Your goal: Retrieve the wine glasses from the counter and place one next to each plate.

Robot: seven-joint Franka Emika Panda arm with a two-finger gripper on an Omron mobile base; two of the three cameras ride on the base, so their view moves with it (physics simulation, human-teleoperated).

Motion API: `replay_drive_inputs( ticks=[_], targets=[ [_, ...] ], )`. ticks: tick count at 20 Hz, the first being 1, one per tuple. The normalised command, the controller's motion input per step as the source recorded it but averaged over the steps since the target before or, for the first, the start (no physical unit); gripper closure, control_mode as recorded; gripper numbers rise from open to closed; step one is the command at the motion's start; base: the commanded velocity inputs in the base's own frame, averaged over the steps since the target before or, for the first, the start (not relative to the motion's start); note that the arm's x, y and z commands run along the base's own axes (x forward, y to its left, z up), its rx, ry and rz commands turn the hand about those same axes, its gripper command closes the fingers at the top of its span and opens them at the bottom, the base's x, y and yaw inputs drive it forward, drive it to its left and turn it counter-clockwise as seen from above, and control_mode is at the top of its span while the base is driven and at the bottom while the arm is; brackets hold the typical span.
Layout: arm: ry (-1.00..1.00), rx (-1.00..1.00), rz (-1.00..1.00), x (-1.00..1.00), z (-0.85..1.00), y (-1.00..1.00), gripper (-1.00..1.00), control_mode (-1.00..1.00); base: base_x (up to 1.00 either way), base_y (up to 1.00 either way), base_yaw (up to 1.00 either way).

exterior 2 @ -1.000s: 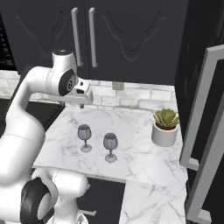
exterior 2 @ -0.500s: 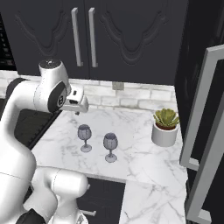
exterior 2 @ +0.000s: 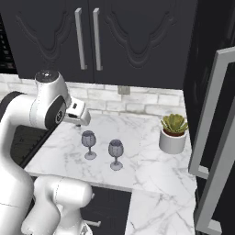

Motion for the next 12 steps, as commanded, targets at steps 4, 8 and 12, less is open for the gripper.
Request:
replay_drive_inputs(
  ticks=[4, 8, 12],
  targets=[
    [0.00, 0.05, -0.13, 0.00, 0.00, 0.00, -1.00, -1.00, 0.00, 0.00, 0.00],
    [0.00, 0.01, -0.17, 0.00, 0.00, 0.00, -1.00, -1.00, 0.00, 0.00, 0.00],
    [0.00, 0.04, -0.13, 0.00, 0.00, 0.00, -1.00, -1.00, 0.00, 0.00, 0.00]
  ],
)
